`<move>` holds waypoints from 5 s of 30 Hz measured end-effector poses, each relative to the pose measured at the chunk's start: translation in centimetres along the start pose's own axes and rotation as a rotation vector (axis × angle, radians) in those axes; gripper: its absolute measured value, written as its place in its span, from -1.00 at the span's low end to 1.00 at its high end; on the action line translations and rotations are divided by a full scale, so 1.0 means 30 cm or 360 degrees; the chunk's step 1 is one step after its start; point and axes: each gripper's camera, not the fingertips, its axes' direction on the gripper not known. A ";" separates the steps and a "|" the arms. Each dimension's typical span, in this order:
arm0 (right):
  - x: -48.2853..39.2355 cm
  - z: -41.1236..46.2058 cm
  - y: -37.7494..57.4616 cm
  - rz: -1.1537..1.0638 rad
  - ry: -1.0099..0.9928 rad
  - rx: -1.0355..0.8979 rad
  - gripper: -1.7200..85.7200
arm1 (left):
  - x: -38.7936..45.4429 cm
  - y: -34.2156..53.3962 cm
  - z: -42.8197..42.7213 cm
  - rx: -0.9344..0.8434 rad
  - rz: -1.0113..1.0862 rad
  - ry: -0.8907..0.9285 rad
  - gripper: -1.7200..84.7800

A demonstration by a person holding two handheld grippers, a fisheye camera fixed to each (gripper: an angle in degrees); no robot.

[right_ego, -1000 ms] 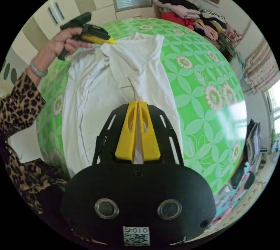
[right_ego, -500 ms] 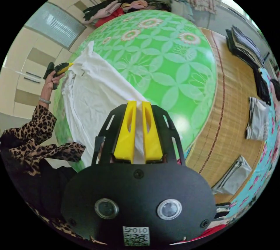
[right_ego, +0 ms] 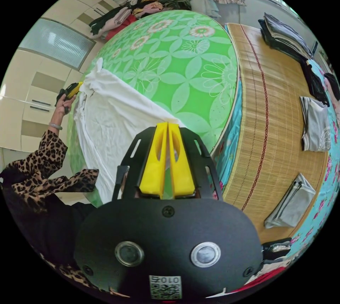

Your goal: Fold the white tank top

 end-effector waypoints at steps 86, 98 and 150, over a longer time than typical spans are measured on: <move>0.113 -0.053 0.383 -0.2300 -0.0134 0.0332 -0.81 | 0.586 2.083 1.338 0.0758 0.0234 -0.0819 -0.96; 0.094 -0.044 0.557 -0.2404 0.0102 0.0496 -0.83 | 0.436 1.968 1.375 0.0728 -0.0123 -0.0458 -0.86; -0.037 -0.025 0.665 -0.2660 0.0022 0.0504 -0.93 | 0.323 1.858 1.163 0.0842 -0.0209 -0.0515 -0.95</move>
